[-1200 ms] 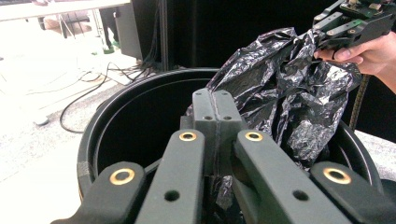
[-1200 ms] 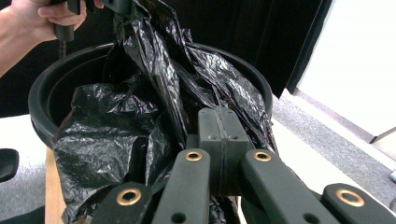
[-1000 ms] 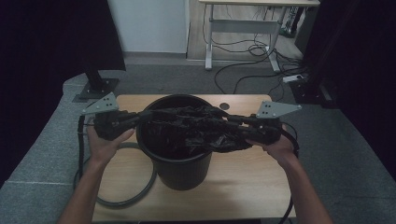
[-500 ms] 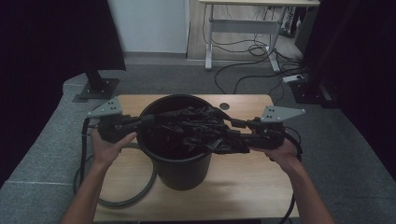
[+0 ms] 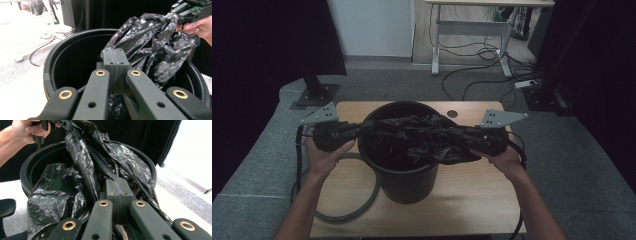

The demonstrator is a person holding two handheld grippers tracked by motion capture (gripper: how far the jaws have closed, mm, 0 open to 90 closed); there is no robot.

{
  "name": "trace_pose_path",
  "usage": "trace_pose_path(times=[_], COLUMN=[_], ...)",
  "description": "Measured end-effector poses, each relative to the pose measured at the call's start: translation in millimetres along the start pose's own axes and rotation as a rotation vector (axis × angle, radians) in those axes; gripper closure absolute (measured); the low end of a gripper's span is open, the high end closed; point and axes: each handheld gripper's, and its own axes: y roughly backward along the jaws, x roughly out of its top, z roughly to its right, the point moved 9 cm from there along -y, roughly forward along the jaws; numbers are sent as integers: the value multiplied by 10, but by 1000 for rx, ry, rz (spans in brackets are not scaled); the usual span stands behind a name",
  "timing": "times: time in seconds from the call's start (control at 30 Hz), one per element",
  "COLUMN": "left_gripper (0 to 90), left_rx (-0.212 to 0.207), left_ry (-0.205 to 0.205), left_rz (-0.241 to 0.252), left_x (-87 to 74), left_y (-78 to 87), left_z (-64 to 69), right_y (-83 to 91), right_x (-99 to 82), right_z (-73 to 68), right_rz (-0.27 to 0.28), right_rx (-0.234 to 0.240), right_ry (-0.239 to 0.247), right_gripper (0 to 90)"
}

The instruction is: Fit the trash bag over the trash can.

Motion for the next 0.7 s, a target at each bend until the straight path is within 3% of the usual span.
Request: trace_pose_path(times=[0.33, 0.43, 0.57, 0.7], left_gripper=[900, 900, 900, 900], left_rx=[-5, 1, -2, -2], left_ry=[-8, -8, -1, -5], left_rz=[-1, -2, -4, -8], left_x=[3, -6, -24, -28], left_y=[29, 45, 66, 62], left_z=[27, 25, 11, 27], right_y=[54, 47, 74, 179], right_x=[-1, -32, -58, -30], right_z=[8, -7, 20, 43], right_rz=[-15, -12, 21, 60], right_rx=[30, 33, 8, -3], right_ry=[39, 31, -5, -34], right_gripper=[895, 877, 700, 626])
